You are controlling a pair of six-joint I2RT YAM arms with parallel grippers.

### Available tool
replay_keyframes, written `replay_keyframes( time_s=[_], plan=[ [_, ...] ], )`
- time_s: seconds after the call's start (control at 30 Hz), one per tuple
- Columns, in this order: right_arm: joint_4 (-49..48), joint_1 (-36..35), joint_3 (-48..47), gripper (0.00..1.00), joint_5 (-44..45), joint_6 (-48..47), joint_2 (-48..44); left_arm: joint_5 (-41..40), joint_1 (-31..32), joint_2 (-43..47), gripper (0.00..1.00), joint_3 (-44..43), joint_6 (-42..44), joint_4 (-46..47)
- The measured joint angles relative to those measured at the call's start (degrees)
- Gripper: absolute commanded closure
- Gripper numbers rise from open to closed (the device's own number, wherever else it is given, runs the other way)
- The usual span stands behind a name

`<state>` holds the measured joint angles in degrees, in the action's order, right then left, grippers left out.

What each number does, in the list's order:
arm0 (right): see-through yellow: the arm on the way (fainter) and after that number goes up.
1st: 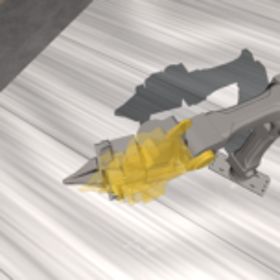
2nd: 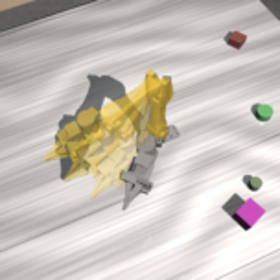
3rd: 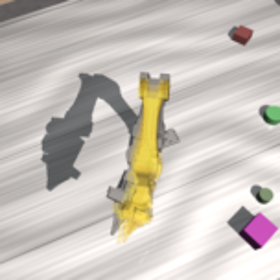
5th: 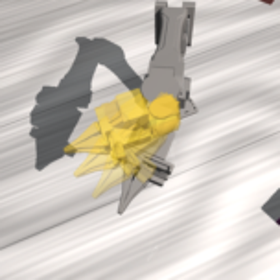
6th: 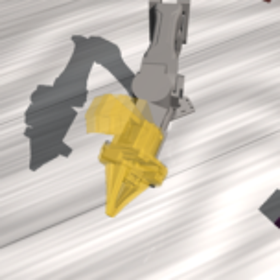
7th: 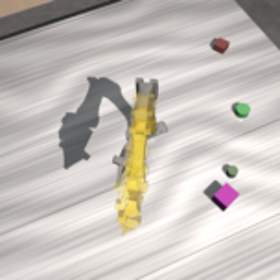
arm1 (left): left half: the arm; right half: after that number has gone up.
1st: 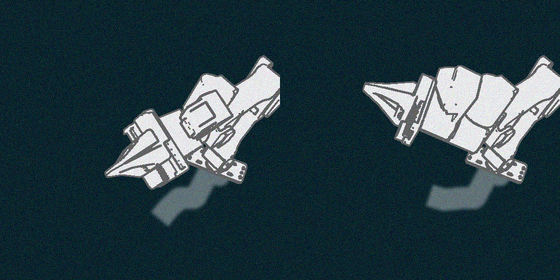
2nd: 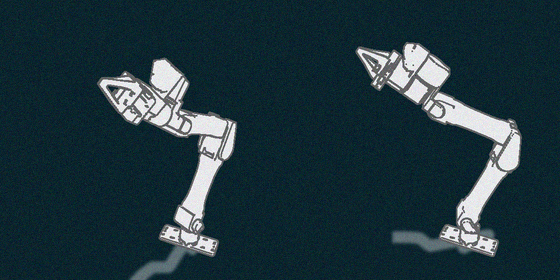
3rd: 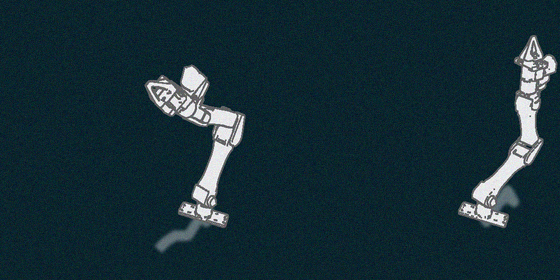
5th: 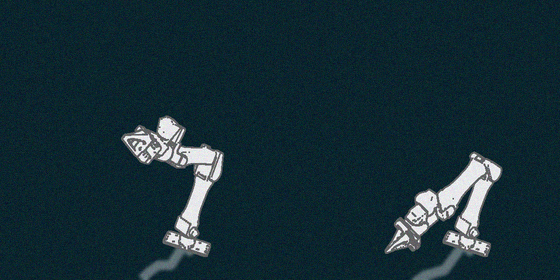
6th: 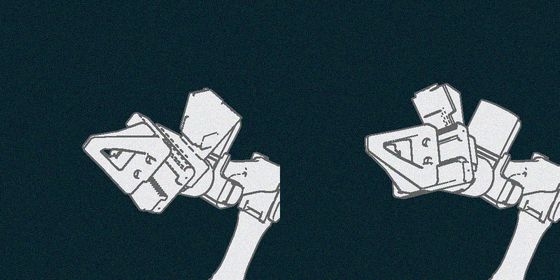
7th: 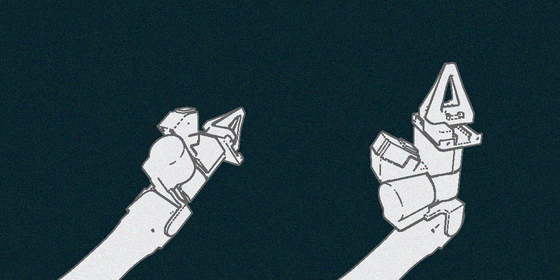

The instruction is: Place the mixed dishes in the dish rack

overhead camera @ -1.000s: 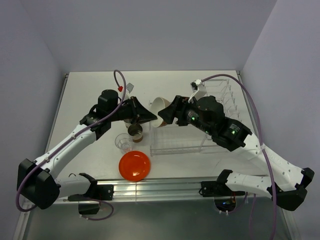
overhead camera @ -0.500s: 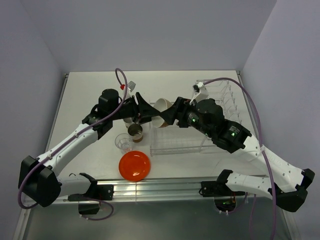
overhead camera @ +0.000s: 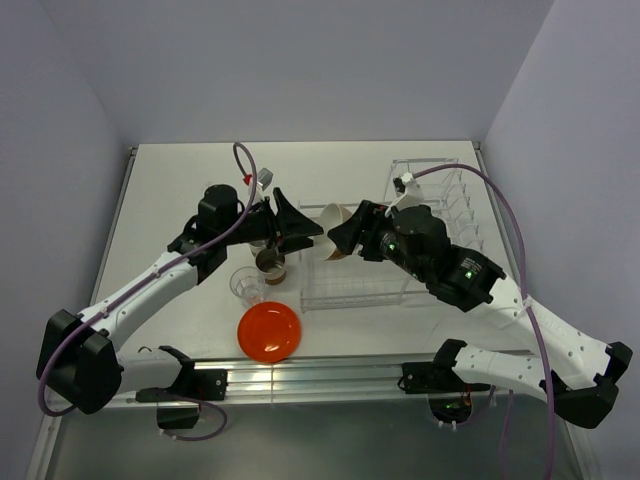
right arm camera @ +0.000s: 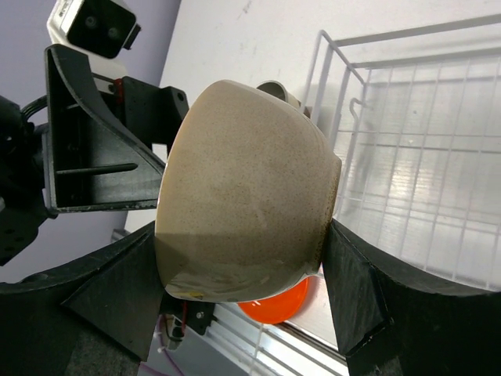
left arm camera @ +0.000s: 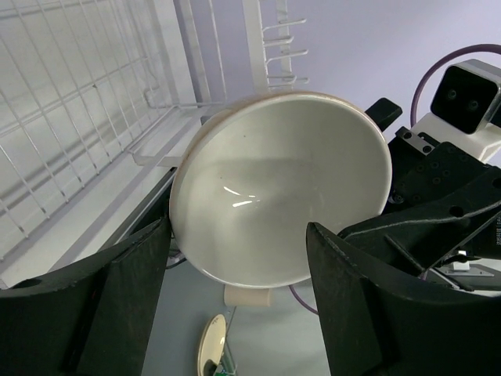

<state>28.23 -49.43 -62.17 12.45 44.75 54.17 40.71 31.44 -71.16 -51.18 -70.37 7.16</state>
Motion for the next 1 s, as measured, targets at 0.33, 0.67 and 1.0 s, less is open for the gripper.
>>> replay_keyframes(
  time_s=[0.33, 0.67, 1.0],
  plan=[
    [1.5, 0.0, 0.0, 1.0, 1.9, -0.1, 0.0, -0.1, 0.0, -0.4, 0.21, 0.5, 0.4, -0.1],
    [4.9, 0.0, -1.9, 1.0, 3.5, -1.8, 1.4, -4.6, 0.0, -1.2, 0.2, 0.5, 5.1, -8.7],
    [8.0, 0.0, -7.6, 1.0, 6.3, -5.4, 8.0, -11.7, -1.4, 3.7, 0.2, -0.5, 10.5, -21.2]
  ],
)
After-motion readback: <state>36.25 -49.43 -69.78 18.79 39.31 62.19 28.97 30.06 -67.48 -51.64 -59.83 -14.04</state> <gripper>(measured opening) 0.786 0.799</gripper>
